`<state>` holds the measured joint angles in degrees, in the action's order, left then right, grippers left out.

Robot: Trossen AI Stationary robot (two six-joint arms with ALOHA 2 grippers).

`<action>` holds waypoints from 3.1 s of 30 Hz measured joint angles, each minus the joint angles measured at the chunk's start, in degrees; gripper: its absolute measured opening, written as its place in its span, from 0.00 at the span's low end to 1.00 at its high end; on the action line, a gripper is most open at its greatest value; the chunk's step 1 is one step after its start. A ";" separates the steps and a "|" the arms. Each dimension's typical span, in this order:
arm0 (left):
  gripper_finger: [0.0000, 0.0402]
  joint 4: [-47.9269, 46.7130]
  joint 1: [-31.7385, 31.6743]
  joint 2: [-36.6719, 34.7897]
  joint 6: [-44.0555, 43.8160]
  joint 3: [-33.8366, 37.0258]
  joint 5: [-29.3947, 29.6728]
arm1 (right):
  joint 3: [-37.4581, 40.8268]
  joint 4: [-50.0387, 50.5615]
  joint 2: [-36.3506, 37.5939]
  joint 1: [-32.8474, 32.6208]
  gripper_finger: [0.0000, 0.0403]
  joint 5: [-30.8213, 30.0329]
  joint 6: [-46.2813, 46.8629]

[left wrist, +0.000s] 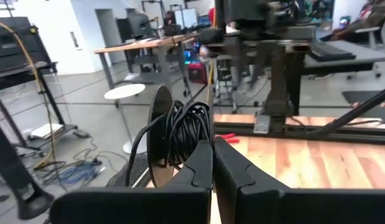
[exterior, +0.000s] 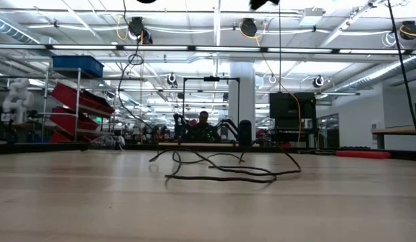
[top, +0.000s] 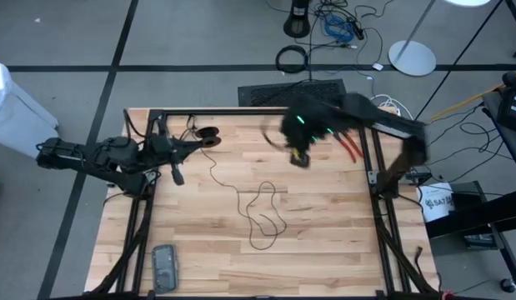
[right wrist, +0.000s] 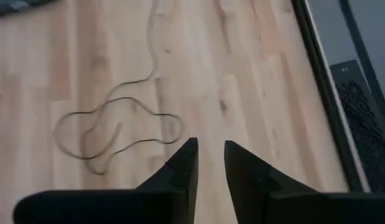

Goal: Coil cords
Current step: Coil the black wire onto the spool

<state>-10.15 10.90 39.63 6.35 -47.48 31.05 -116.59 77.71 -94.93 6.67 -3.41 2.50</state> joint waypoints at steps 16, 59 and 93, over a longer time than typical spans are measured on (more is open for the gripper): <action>0.00 6.80 0.00 0.47 -2.56 0.28 -11.15 | 81.45 -95.39 33.66 -22.44 0.13 -24.82 7.28; 0.00 8.90 0.00 10.74 -2.60 0.23 -18.96 | 47.96 -127.11 -21.36 -11.23 0.49 -13.21 -4.69; 0.00 5.70 0.00 7.36 0.37 0.23 -18.65 | 47.84 -112.35 -20.53 -18.36 0.00 -18.09 -3.71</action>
<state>-4.46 10.90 46.99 6.72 -47.24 12.40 -68.75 -34.65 -115.46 -11.69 -21.50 -1.21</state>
